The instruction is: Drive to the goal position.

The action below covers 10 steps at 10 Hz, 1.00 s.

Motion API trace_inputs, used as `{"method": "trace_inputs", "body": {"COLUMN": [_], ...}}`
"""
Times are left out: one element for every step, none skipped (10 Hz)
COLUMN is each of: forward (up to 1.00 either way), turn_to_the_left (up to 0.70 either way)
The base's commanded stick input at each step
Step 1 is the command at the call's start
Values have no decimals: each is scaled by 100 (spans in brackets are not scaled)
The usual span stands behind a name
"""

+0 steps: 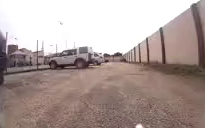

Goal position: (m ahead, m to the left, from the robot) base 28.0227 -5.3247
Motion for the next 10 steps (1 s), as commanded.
{"method": "trace_inputs", "body": {"forward": [50,50,50,50,50,50,50,50,50,50], "turn_to_the_left": [0,-7,-38,-29,0,0,0,0,0,0]}}
